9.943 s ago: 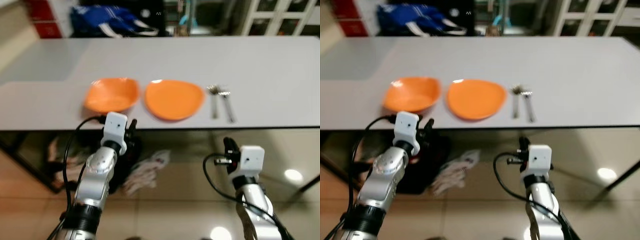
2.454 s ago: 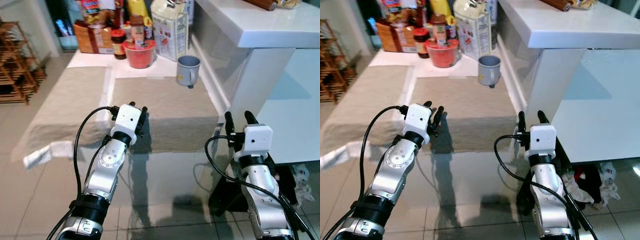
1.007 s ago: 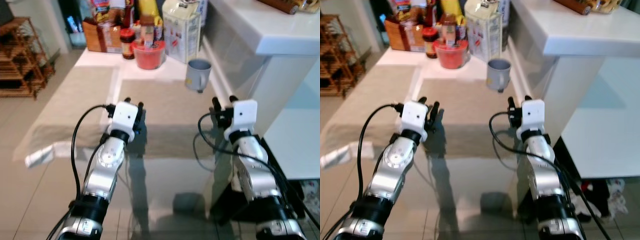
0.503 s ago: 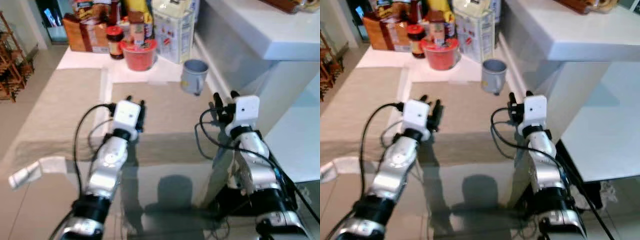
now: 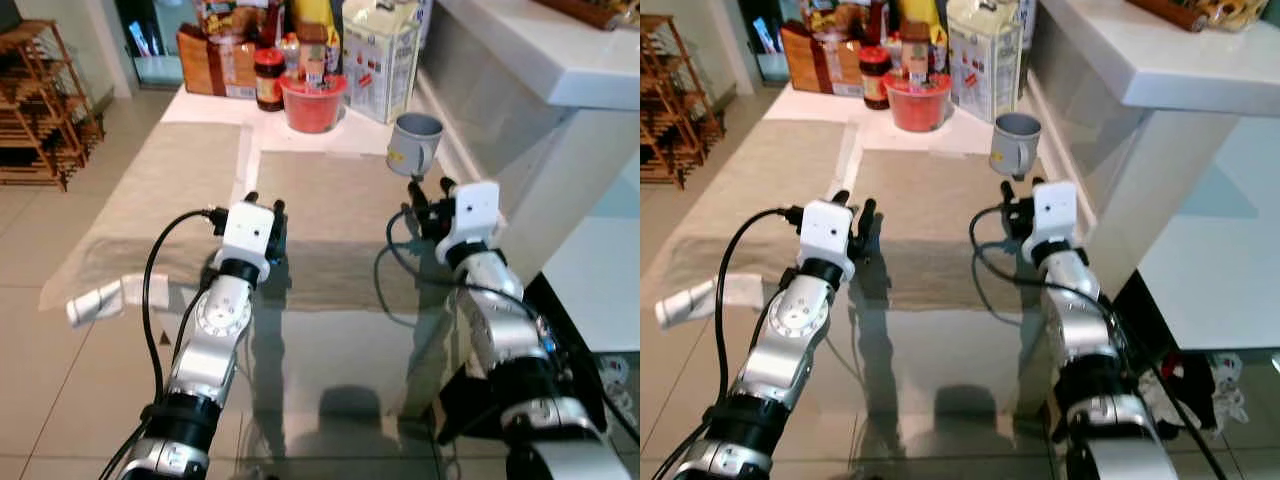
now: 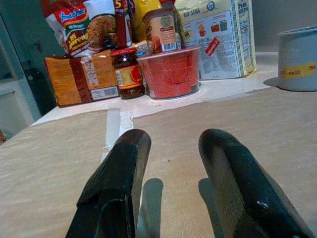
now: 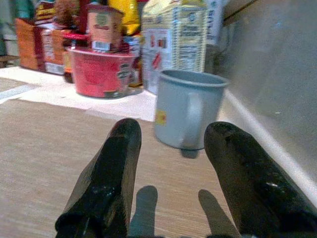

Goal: Setting the table

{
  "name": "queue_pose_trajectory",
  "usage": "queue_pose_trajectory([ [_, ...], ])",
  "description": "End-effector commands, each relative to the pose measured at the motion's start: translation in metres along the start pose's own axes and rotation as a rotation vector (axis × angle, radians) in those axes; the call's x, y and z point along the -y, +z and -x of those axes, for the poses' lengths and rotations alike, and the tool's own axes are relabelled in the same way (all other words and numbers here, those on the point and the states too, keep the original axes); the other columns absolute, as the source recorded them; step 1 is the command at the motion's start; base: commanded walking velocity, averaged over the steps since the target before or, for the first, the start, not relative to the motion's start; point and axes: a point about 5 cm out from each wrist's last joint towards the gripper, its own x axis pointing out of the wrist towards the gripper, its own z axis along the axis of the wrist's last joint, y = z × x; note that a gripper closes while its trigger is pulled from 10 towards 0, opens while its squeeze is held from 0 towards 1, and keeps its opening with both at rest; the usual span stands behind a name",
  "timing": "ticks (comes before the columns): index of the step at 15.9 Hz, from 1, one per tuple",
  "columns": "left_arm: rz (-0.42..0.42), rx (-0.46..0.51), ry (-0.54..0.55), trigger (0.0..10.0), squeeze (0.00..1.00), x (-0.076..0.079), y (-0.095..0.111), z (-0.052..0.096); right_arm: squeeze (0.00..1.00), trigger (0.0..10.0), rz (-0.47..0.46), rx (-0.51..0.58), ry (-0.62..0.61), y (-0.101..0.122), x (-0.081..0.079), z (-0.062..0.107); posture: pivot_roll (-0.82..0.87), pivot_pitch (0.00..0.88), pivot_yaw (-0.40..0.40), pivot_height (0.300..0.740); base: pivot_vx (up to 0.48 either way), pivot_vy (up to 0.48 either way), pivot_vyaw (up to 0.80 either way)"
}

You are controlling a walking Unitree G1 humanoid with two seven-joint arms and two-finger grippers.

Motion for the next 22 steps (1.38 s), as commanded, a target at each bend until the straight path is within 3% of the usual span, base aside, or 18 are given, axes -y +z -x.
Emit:
queue_pose_trajectory([
  [1, -0.010, 0.005, 0.003, 10.0, 0.00, 0.000, 0.003, 0.000, 0.00, 10.0, 0.001, 0.000, -0.033, 0.001, 0.009, -0.003, 0.04, 0.000, -0.024, 0.740, 0.000, 0.000, 0.00],
  [10, -0.021, 0.018, -0.011, 10.0, 0.00, -0.002, 0.008, 0.007, 0.00, 10.0, -0.012, -0.046, -0.057, 0.004, 0.011, -0.028, 0.12, 0.000, -0.052, 0.740, 0.282, 0.000, 0.00],
  [15, -0.049, -0.008, 0.014, 10.0, 0.00, -0.014, 0.007, 0.026, 0.00, 10.0, 0.011, -0.061, -0.052, 0.013, 0.009, -0.043, 0.21, 0.000, -0.068, 0.740, 0.000, 0.000, 0.00],
  [22, -0.092, -0.041, 0.035, 10.0, 0.00, -0.031, 0.010, 0.045, 0.00, 10.0, 0.020, -0.061, -0.072, 0.013, 0.005, -0.045, 0.26, 0.000, -0.065, 0.740, 0.000, 0.000, 0.00],
])
